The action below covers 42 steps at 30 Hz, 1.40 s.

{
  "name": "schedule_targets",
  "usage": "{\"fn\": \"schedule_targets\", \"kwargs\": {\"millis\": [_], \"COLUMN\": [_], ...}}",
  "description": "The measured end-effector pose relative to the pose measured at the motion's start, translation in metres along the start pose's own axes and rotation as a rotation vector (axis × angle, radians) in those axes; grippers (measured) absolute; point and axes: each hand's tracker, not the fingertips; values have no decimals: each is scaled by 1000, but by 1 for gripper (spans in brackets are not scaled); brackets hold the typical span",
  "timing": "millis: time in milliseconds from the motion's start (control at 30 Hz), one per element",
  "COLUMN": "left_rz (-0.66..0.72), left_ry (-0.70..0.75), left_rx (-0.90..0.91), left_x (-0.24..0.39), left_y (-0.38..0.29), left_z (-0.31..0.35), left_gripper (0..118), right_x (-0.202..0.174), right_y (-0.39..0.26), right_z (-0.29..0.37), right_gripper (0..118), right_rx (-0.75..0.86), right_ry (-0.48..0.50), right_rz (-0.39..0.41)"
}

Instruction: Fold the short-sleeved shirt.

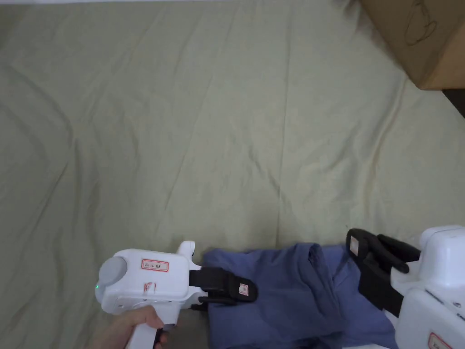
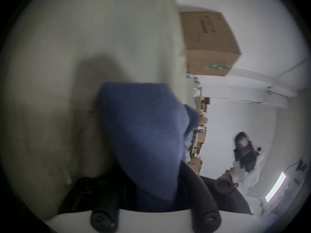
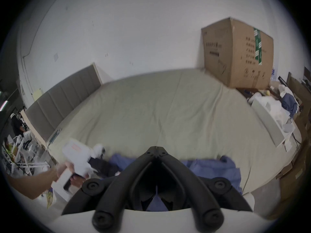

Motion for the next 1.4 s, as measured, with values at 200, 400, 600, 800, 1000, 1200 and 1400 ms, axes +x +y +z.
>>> {"fn": "schedule_targets", "kwargs": {"millis": [200, 400, 600, 800, 1000, 1200, 1400], "left_rz": [-52, -45, -56, -92, -174, -340, -374], "left_ry": [-8, 114, 282, 388, 538, 587, 508], "left_rx": [52, 120, 241, 305, 246, 142, -116], "left_x": [6, -3, 13, 64, 146, 195, 178], "left_y": [-5, -12, -26, -36, -42, -30, -14], "left_z": [45, 129, 216, 233, 171, 66, -45], "left_gripper": [9, 9, 9, 9, 9, 9, 24], "right_x": [-9, -9, 1, 13, 29, 43, 58], "right_y": [18, 20, 8, -2, -7, -18, -25], "right_z": [20, 21, 20, 17, 16, 21, 29], "right_gripper": [0, 0, 0, 0, 0, 0, 0], "right_rx": [133, 138, 101, 60, 7, -30, -56], "right_ry": [-85, -90, -104, -96, -72, -82, -105], "right_rz": [63, 52, 41, -3, -23, -34, -90]}}
